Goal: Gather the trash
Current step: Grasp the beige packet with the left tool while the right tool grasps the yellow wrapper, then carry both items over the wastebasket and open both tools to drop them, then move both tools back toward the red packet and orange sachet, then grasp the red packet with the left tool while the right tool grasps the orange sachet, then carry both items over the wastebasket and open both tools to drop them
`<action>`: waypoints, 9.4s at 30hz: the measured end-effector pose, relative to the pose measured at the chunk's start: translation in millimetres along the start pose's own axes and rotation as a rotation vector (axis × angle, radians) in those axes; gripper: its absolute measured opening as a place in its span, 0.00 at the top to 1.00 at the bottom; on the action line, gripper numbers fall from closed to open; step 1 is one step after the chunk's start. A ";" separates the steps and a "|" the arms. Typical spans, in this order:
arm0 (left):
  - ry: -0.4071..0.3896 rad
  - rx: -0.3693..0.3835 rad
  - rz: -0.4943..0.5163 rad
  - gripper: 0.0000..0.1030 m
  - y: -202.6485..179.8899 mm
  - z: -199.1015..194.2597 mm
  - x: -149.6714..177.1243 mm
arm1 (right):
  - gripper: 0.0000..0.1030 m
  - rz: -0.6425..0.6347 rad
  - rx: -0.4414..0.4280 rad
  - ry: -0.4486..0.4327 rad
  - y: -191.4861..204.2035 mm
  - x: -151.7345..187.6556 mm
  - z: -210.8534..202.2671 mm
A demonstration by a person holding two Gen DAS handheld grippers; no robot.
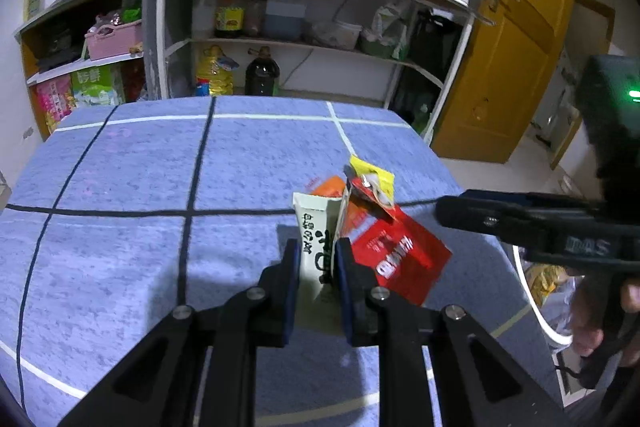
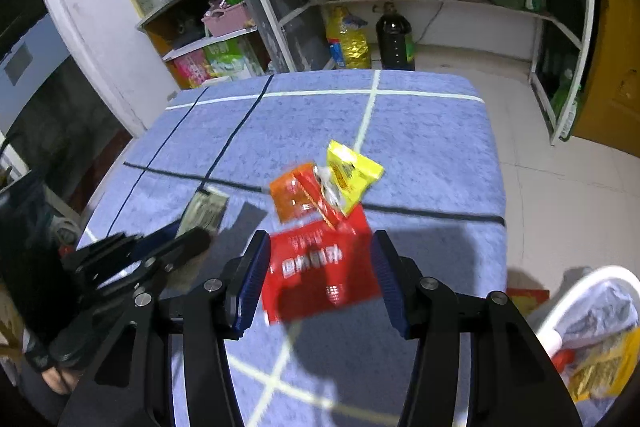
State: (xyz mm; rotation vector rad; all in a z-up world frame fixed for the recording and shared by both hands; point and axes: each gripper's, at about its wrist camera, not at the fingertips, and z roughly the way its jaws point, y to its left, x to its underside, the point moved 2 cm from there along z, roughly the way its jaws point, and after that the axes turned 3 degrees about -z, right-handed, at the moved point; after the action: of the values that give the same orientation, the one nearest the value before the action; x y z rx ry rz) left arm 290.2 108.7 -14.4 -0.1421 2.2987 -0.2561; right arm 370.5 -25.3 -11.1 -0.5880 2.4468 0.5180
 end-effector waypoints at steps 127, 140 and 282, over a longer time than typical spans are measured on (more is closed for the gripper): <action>0.014 0.189 0.139 0.49 -152.1 -11.1 34.8 | 0.56 0.111 0.123 -0.240 -120.3 143.3 -173.9; 0.015 0.092 0.093 0.34 -61.5 -1.4 24.2 | 0.53 -0.016 0.045 -0.207 -58.6 104.4 -121.1; 0.183 0.332 0.288 0.95 -265.1 41.9 61.8 | 0.92 0.158 0.253 -0.126 -191.5 165.9 -158.9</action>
State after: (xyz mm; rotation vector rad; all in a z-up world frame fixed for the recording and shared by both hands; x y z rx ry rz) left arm 285.2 -166.5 -25.6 0.3924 2.3815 -0.5123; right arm 276.3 -308.3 -33.1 -0.2519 2.3990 0.2903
